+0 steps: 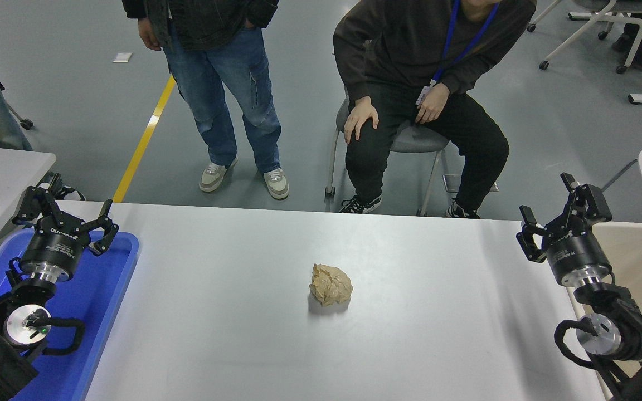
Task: Clean the table surface
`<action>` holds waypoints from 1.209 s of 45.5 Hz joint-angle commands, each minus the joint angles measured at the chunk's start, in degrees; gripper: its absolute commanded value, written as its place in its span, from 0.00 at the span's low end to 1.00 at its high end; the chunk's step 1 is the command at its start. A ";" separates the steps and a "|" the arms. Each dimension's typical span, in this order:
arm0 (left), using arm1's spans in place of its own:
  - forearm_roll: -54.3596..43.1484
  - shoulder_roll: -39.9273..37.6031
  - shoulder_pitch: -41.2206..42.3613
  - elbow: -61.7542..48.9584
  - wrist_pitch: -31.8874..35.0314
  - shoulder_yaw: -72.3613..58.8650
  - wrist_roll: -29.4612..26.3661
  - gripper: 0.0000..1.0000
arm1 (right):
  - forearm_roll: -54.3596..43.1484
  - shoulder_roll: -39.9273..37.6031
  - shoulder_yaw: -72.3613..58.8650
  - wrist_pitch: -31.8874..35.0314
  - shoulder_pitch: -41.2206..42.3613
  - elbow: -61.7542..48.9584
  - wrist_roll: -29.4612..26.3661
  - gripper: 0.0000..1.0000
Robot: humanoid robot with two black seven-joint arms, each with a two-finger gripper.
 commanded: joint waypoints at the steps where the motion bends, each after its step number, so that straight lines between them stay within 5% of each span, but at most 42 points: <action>1: 0.00 0.00 0.00 0.00 0.00 0.00 0.00 1.00 | -0.13 -1.14 -4.26 -0.36 1.39 0.14 -0.57 0.99; 18: 0.00 0.00 0.00 0.00 0.00 0.00 0.00 1.00 | -1.18 -7.99 -8.92 -0.10 4.03 7.16 -13.48 0.99; 34: 0.00 0.00 0.00 0.00 0.00 0.00 0.00 1.00 | -10.40 -18.45 -18.58 1.05 6.66 22.10 -18.84 0.99; 55: 0.00 0.00 0.00 0.00 0.00 0.00 0.00 1.00 | -23.06 -19.24 -33.78 1.92 18.35 26.42 -24.56 0.99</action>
